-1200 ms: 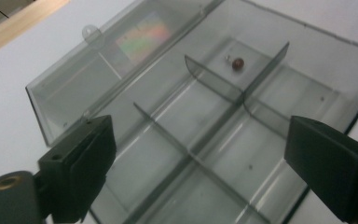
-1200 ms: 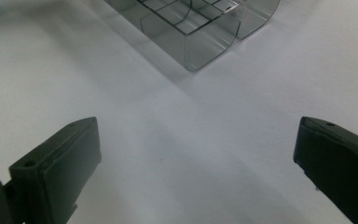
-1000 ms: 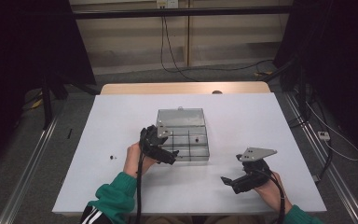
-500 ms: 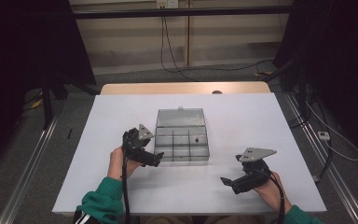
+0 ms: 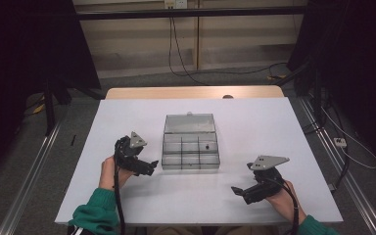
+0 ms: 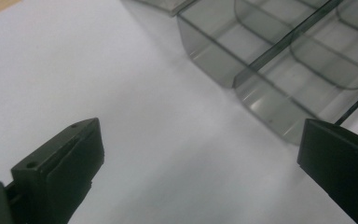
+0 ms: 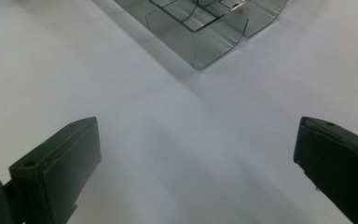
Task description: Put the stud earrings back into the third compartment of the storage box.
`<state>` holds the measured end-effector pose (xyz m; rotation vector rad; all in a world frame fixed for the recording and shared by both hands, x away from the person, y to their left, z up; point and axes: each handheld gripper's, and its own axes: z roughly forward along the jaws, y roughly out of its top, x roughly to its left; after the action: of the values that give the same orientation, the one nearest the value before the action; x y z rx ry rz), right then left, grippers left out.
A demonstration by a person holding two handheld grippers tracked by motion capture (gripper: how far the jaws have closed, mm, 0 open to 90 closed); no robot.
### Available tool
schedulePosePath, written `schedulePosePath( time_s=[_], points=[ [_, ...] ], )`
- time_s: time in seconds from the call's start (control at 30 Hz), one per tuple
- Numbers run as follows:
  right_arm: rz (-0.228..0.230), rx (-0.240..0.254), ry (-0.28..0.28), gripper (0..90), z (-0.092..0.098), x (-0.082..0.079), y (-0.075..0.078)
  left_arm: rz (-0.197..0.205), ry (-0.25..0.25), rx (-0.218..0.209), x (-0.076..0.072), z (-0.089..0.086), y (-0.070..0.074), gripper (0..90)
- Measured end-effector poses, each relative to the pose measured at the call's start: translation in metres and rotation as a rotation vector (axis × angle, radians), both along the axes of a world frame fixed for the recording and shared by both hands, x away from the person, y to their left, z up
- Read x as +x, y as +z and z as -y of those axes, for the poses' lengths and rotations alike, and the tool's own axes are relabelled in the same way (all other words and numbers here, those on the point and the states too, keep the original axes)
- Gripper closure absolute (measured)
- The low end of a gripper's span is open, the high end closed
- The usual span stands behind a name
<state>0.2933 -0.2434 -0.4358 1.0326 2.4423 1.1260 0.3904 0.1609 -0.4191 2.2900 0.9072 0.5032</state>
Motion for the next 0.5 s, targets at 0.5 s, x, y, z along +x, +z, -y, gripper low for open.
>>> schedulePosePath(
  time_s=[0.5],
  points=[
    [-0.008, -0.009, 0.002, 0.6, -0.001, 0.000, -0.001, 0.031, 0.100, -0.018, 0.004, -0.043, 0.004, 5.7]
  ],
)
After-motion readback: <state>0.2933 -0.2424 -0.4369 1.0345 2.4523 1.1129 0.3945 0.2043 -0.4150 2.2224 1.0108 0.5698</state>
